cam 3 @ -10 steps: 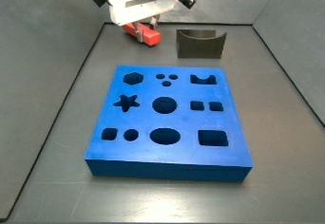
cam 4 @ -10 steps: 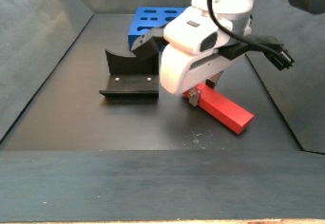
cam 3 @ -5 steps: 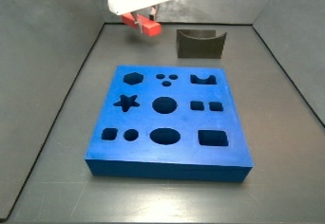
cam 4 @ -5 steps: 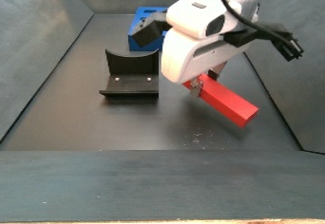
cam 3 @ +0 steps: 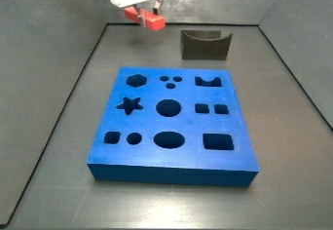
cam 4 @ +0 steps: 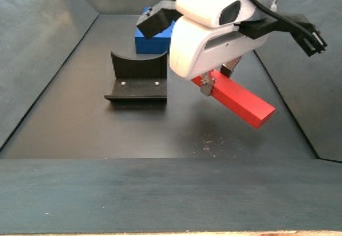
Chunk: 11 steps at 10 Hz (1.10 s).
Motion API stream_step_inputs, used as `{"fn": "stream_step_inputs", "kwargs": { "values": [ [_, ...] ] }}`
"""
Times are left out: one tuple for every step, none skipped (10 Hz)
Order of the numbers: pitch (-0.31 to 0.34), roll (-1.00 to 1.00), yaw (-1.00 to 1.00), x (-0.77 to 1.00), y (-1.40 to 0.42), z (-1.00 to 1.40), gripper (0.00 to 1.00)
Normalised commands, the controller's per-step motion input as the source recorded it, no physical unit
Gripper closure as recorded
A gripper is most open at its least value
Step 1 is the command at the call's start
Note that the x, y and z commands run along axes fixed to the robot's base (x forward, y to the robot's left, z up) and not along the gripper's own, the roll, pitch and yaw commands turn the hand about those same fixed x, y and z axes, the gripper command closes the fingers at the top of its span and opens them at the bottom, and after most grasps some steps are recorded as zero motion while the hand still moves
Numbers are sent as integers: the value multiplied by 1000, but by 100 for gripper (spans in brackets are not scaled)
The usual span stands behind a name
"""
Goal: Pick up the rectangle object. Move up. Place the rectangle object on the fixture. Regrasp the rectangle object. Move to above the board. Insert the rectangle object.
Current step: Move up, then place the rectangle object on the fixture.
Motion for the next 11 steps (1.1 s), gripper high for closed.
{"fn": "stream_step_inputs", "kwargs": {
  "values": [
    [171, 137, 26, -20, -17, 258, 100],
    [177, 133, 32, -18, -18, 214, 100],
    [179, 126, 32, -19, -18, 185, 100],
    [180, 126, 32, -20, -17, 168, 100],
    [0, 0, 0, 0, 0, 1000, 100],
    [-3, 12, 3, 1, 0, 1000, 100],
    [22, 15, 3, -12, 0, 1000, 100],
    [44, 20, 0, -21, 0, 1000, 100],
    [68, 28, -4, -23, 2, 1000, 100],
    [94, 38, -7, -23, 3, 1000, 100],
    [124, 56, -10, -26, 6, 1000, 100]
  ]
}}
